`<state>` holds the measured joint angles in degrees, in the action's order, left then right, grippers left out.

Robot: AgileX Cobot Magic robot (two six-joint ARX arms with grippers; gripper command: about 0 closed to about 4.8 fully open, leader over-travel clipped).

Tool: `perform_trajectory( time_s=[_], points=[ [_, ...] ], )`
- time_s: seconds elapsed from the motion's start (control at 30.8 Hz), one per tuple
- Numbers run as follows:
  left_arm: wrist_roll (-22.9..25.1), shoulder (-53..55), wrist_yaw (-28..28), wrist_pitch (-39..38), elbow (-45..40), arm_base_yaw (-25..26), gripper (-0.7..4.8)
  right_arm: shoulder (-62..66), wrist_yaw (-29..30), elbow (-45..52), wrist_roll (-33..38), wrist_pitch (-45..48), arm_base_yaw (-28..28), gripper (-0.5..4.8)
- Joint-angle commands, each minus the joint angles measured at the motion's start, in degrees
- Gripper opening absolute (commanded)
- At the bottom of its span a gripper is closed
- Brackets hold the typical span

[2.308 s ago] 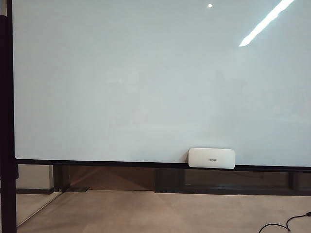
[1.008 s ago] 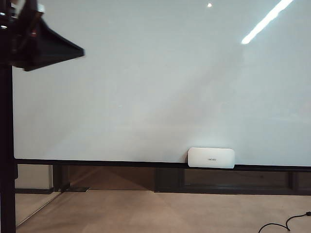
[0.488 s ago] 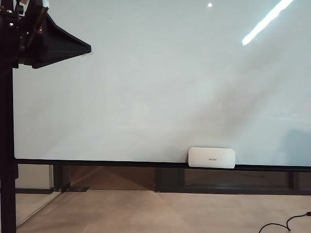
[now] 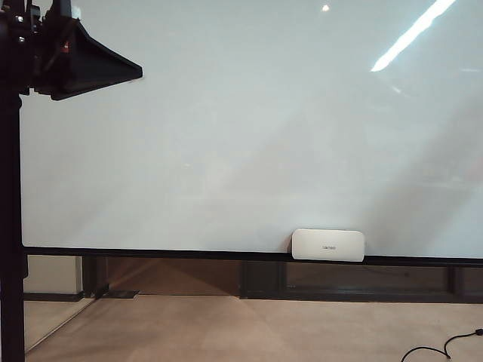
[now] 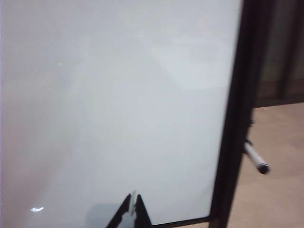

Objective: Reach to the right to find the marker pen, pick it up, and write the number 20 on the whiteboard.

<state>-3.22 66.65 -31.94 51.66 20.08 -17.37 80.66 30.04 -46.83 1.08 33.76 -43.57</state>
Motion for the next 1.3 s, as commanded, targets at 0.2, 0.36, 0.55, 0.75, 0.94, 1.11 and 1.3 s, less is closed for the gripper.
perform_trajectory(
  time_s=[0.2,0.36,0.55,0.75,0.94,1.11,1.3],
  points=[
    [2.8,0.4,-0.3,-1.2,0.6,-0.1,-0.04,13.3,13.9,-6.3,-1.8,1.0,-5.5,-0.01],
    [4.3,1.9,1.4,-1.9,0.6,-0.1,-0.04,20.3,18.2,-8.7,-3.4,2.5,-9.7,-0.01],
    [4.3,4.5,3.1,-1.8,0.6,-0.1,-0.04,28.7,22.6,-11.5,-5.4,11.6,-14.2,0.14],
    [4.9,5.5,6.4,-1.8,0.6,-0.1,-0.04,35.4,23.1,-17.6,-3.7,11.5,-15.1,0.07],
    [5.8,5.7,7.6,-4.9,0.6,0.0,-0.04,46.6,29.1,-32.9,2.6,11.5,-14.9,0.0],
    [5.8,5.7,9.1,-5.0,0.6,0.0,-0.04,53.0,28.6,-39.3,0.1,11.6,-14.7,0.0],
    [8.4,5.7,14.0,-5.3,0.6,-0.1,-0.04,60.1,26.0,-43.2,0.4,17.7,-13.8,0.01]
  ],
)
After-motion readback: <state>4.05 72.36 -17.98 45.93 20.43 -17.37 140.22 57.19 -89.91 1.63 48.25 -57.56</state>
